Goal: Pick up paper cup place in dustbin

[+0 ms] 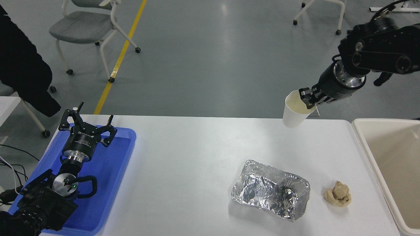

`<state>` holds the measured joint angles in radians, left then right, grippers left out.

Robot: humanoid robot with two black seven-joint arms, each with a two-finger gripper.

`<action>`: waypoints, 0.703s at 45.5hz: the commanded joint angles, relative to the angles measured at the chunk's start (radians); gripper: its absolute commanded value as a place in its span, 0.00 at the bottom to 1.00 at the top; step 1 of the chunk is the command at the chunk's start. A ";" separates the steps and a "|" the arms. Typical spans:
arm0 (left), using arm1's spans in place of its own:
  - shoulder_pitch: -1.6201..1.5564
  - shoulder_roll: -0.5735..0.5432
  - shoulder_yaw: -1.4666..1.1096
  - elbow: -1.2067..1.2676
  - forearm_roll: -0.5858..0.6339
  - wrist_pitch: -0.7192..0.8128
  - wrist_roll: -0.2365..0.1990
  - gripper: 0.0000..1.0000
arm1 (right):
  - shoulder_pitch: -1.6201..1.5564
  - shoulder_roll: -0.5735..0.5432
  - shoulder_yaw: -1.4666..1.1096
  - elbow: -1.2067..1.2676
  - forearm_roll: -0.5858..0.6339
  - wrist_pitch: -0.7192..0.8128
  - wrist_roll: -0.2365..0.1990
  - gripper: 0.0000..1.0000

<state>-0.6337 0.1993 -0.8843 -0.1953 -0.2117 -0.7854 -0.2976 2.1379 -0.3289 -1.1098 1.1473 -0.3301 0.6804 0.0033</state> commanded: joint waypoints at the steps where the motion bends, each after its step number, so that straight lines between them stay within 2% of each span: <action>1: 0.000 0.000 -0.001 0.000 0.000 0.000 0.000 1.00 | 0.183 -0.004 -0.054 0.087 0.023 0.056 -0.011 0.00; 10: -0.001 0.000 0.001 0.000 0.000 0.000 0.000 1.00 | 0.215 -0.010 -0.097 0.095 0.022 0.065 -0.011 0.00; 14: -0.001 0.000 0.001 0.000 0.000 0.000 0.000 1.00 | 0.215 -0.047 -0.133 0.092 0.013 0.065 -0.009 0.00; 20: -0.001 0.000 0.001 0.000 0.000 0.000 0.000 1.00 | 0.212 -0.159 -0.183 0.072 -0.039 0.065 -0.009 0.00; 25: -0.001 -0.001 0.001 0.000 0.000 0.000 0.000 1.00 | 0.186 -0.292 -0.197 0.012 -0.161 0.065 -0.008 0.00; 26: -0.001 -0.001 0.001 0.000 0.000 0.000 0.000 1.00 | 0.153 -0.364 -0.187 -0.026 -0.214 0.065 -0.008 0.00; 32: -0.001 0.000 0.001 0.000 0.000 0.000 0.000 1.00 | 0.047 -0.505 -0.167 -0.167 -0.319 0.061 0.003 0.00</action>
<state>-0.6354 0.1992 -0.8836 -0.1949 -0.2118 -0.7854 -0.2976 2.2979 -0.5846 -1.2742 1.1493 -0.4649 0.7424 -0.0048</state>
